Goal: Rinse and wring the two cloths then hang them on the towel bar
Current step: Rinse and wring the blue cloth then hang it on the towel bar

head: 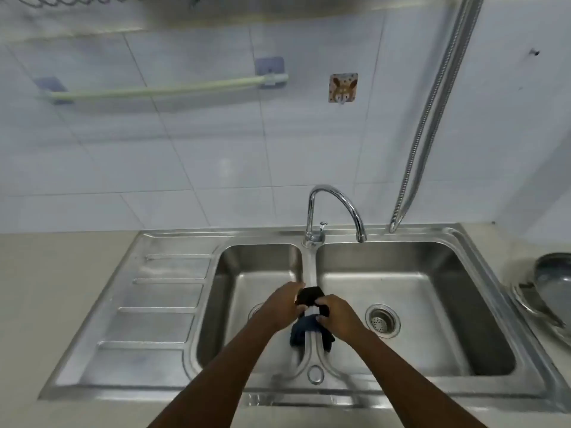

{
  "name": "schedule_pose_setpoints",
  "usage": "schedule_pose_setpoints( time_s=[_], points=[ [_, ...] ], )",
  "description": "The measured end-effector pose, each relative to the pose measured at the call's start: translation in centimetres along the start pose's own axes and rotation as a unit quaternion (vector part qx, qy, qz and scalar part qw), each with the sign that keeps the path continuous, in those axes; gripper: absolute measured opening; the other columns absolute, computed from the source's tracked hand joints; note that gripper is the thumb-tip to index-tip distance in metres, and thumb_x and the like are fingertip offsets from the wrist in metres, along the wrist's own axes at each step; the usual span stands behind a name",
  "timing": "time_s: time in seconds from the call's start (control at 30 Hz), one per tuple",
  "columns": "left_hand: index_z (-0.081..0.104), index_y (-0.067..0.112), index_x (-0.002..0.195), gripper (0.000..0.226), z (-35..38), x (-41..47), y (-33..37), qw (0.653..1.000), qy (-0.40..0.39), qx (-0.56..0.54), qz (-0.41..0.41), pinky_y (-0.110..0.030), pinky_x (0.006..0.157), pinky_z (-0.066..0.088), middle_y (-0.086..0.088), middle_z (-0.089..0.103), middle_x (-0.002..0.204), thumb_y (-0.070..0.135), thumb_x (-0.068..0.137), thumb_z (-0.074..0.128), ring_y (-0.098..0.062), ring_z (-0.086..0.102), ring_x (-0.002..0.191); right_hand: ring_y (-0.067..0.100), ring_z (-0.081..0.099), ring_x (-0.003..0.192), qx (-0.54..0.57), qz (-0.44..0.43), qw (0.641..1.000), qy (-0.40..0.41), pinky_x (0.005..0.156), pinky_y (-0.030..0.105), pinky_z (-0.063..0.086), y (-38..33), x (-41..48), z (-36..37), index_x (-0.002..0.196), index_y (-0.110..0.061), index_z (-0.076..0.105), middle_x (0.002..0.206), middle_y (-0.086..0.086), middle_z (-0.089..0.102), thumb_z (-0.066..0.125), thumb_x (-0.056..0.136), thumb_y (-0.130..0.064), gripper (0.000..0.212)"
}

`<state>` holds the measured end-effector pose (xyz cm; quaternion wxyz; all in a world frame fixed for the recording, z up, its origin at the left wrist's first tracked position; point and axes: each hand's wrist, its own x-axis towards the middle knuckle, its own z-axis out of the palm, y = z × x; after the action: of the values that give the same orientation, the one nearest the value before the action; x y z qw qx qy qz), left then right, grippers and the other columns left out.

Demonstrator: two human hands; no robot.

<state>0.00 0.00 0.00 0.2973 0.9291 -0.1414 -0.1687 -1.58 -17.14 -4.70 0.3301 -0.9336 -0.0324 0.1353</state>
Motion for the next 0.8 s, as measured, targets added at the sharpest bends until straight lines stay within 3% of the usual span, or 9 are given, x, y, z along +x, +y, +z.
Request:
schedule_pose_setpoints(
  time_s=[0.1,0.23,0.33,0.4,0.5,0.63,0.73,0.8],
  points=[
    [0.057,0.008,0.125,0.038,1.0,0.0,-0.1,1.000,0.009,-0.011,-0.008,-0.018,0.087,0.032,-0.010,0.059,0.130,0.010,0.087,0.062,-0.024,0.054,0.119,0.023,0.059,0.113,-0.029,0.014,0.998,-0.045,0.094,0.026,0.044,0.6,0.5,1.1,0.120,-0.011,0.061,0.123,0.007,0.063,0.062,0.085,-0.013,0.035],
    [0.039,0.012,0.142,0.052,2.4,-0.4,-1.1,0.998,-0.006,0.002,-0.055,-0.018,0.106,0.027,-0.005,0.044,0.146,0.018,0.094,0.058,-0.017,0.042,0.133,0.025,0.059,0.106,-0.097,0.004,0.993,-0.065,0.089,0.032,0.050,0.6,0.7,2.7,0.113,-0.013,0.063,0.117,0.009,0.062,0.055,0.086,-0.012,0.028],
    [0.042,0.015,0.140,0.049,2.7,-0.8,-2.1,0.998,-0.002,-0.013,-0.065,-0.005,0.095,0.021,-0.003,0.046,0.144,0.015,0.094,0.058,-0.015,0.043,0.131,0.028,0.053,0.110,-0.105,0.010,0.993,-0.054,0.091,0.030,0.043,0.8,0.8,3.5,0.114,-0.013,0.062,0.120,0.010,0.057,0.052,0.088,-0.008,0.029],
    [0.045,0.017,0.137,0.047,2.6,-1.1,-2.9,0.997,0.006,-0.023,-0.074,-0.006,0.093,0.020,-0.001,0.048,0.142,0.014,0.092,0.059,-0.014,0.044,0.130,0.028,0.055,0.105,-0.091,0.001,0.994,-0.060,0.086,0.030,0.043,0.5,0.9,3.1,0.106,-0.008,0.065,0.114,0.014,0.060,0.053,0.084,-0.005,0.025],
    [0.038,0.019,0.143,0.058,1.8,-1.7,-4.2,0.997,-0.006,-0.025,-0.073,-0.012,0.101,0.021,0.001,0.042,0.148,0.016,0.090,0.063,-0.014,0.038,0.135,0.024,0.059,0.089,-0.014,-0.009,0.999,-0.040,0.072,0.028,0.042,-0.8,0.9,1.5,0.091,-0.005,0.067,0.099,0.015,0.063,0.056,0.076,0.000,0.019],
    [0.027,0.025,0.148,0.087,0.4,-2.1,-4.6,0.992,-0.045,-0.114,-0.032,-0.013,0.099,0.033,0.001,0.041,0.149,0.021,0.078,0.079,-0.017,0.041,0.135,0.003,0.053,0.074,0.082,-0.009,0.996,0.038,0.065,0.015,0.039,-3.7,0.3,-1.6,0.086,-0.015,0.068,0.084,-0.004,0.058,0.060,0.071,0.000,0.023],
    [0.029,0.045,0.139,0.095,-0.8,-2.1,-3.1,0.974,-0.043,-0.215,0.062,-0.004,0.083,0.044,0.022,0.052,0.130,0.020,0.068,0.087,0.004,0.053,0.118,0.013,0.062,0.083,0.185,-0.003,0.978,0.096,0.067,0.011,0.048,-6.6,-0.9,-3.8,0.089,-0.028,0.065,0.090,-0.006,0.064,0.062,0.076,-0.001,0.030],
    [0.031,0.039,0.142,0.096,-1.3,-2.0,-2.6,0.960,-0.019,-0.264,0.093,-0.013,0.087,0.050,0.021,0.054,0.130,0.016,0.066,0.087,0.004,0.054,0.118,0.016,0.067,0.084,0.271,0.000,0.956,0.116,0.067,0.020,0.058,-8.5,-1.6,-4.9,0.090,-0.035,0.065,0.093,-0.003,0.069,0.061,0.080,-0.002,0.036]
  ],
)
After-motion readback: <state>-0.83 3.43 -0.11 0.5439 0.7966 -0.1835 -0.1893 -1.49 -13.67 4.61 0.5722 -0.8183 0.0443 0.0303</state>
